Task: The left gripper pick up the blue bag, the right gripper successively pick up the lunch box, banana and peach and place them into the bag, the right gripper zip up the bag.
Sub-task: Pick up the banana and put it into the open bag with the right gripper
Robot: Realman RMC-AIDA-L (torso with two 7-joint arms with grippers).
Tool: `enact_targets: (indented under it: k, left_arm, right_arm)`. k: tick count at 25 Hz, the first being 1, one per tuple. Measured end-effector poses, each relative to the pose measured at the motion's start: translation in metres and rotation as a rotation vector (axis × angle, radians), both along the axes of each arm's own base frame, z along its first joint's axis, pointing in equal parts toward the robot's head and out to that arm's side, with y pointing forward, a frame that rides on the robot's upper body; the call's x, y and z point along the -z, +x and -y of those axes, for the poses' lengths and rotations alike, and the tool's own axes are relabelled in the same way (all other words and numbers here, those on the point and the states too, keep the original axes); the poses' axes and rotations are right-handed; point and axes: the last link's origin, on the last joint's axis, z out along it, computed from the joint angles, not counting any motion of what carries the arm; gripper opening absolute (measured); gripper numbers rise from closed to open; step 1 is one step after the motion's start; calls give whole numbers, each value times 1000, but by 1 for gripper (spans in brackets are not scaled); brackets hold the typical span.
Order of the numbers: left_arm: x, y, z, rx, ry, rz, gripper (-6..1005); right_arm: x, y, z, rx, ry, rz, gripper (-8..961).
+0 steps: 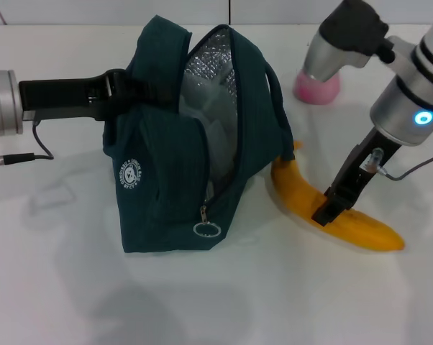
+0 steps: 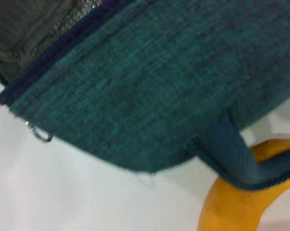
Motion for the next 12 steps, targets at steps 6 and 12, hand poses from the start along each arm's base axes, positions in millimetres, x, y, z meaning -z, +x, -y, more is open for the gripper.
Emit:
enact_targets:
  k: [6,12]
  left_arm:
    - [-1,0,0,1,0,0,24]
    - [-1,0,0,2,-1,0,24]
  right_arm:
    - [-15,13,-1,63,52,-51,412]
    - [-46,24,-13,125,165,-140,412]
